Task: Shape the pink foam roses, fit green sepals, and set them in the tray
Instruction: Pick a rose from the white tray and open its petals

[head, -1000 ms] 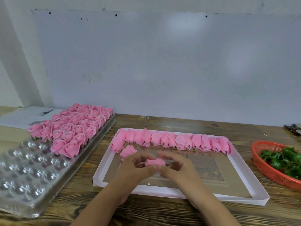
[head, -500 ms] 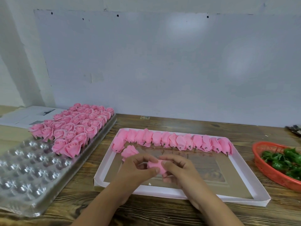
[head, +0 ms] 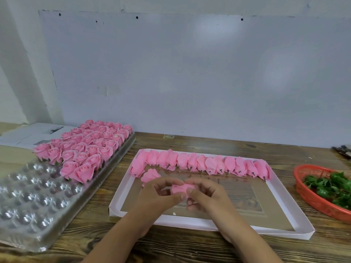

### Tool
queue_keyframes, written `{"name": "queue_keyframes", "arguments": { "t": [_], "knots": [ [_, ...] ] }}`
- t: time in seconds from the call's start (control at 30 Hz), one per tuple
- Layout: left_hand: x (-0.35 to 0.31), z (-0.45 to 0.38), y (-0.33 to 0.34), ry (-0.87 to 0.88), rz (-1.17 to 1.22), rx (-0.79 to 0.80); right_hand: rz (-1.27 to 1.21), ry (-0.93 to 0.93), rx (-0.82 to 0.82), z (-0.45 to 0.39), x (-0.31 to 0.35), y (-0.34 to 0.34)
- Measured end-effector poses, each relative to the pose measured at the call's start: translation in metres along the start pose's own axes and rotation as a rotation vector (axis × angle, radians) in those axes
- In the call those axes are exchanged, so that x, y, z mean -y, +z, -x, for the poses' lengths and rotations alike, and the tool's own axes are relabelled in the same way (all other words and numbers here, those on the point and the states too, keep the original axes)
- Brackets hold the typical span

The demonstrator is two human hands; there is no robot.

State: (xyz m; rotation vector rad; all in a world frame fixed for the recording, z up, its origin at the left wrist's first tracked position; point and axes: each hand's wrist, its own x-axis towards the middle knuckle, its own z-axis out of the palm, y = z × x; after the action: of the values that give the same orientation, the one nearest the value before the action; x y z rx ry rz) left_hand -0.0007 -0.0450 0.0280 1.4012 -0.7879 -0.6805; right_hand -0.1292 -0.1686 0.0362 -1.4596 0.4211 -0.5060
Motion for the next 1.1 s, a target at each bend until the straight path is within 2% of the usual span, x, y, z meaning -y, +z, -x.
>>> {"name": "queue_keyframes", "arguments": {
  "t": [0.47, 0.63, 1.1],
  "knots": [
    [0.0008, -0.0007, -0.0013, 0.025, -0.078, -0.008, -0.015, 0.052, 0.009, -0.0002, 0.0005, 0.0001],
    [0.0006, 0.0000, 0.0012, 0.018, -0.075, -0.042, -0.008, -0.006, -0.038, -0.0013, -0.0029, 0.0024],
    [-0.0068, 0.0018, 0.0039, -0.043, 0.043, -0.028, 0.041, 0.008, -0.045, -0.0002, -0.0047, -0.0014]
  ]
}}
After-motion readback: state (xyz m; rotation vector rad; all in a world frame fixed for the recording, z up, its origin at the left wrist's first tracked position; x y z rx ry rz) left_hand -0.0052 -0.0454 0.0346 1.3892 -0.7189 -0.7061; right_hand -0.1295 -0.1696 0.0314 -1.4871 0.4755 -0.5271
